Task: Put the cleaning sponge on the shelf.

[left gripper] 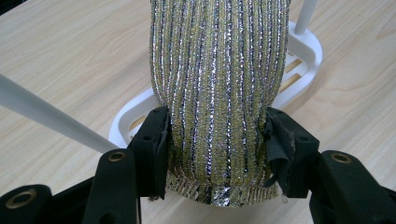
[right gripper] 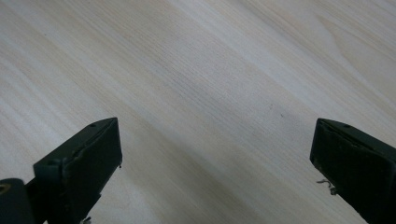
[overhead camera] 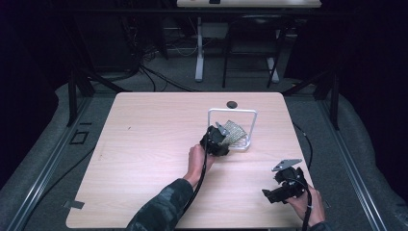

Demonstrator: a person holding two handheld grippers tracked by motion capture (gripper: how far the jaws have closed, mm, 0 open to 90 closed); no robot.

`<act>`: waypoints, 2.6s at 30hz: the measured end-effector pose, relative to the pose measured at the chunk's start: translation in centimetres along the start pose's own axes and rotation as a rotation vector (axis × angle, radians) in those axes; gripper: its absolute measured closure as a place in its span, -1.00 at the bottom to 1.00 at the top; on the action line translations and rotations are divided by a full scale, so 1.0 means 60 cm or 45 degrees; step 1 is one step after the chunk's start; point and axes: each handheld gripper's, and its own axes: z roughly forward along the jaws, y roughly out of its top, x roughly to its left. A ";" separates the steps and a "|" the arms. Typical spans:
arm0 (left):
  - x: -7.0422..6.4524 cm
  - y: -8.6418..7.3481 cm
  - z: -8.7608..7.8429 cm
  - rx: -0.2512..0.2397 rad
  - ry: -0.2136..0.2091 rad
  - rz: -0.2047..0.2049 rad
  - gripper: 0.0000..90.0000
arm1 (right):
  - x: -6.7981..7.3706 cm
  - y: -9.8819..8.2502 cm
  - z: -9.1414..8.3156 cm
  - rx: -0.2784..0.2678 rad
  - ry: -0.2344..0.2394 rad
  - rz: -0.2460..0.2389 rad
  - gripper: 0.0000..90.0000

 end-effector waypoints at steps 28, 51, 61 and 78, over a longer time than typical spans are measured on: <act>-0.014 0.010 0.039 0.051 0.044 -0.005 -0.07 | 0.003 0.000 0.000 0.005 0.011 -0.016 -0.94; -0.023 0.018 0.039 0.092 0.081 0.043 -0.55 | 0.006 0.000 -0.002 0.001 0.016 -0.023 -0.93; -0.027 0.023 0.032 0.053 0.071 0.037 -0.66 | 0.006 0.000 -0.002 0.002 0.014 -0.031 -0.93; -0.027 0.022 -0.037 0.009 -0.069 0.112 -0.74 | 0.007 0.000 -0.004 -0.004 0.009 -0.031 -0.92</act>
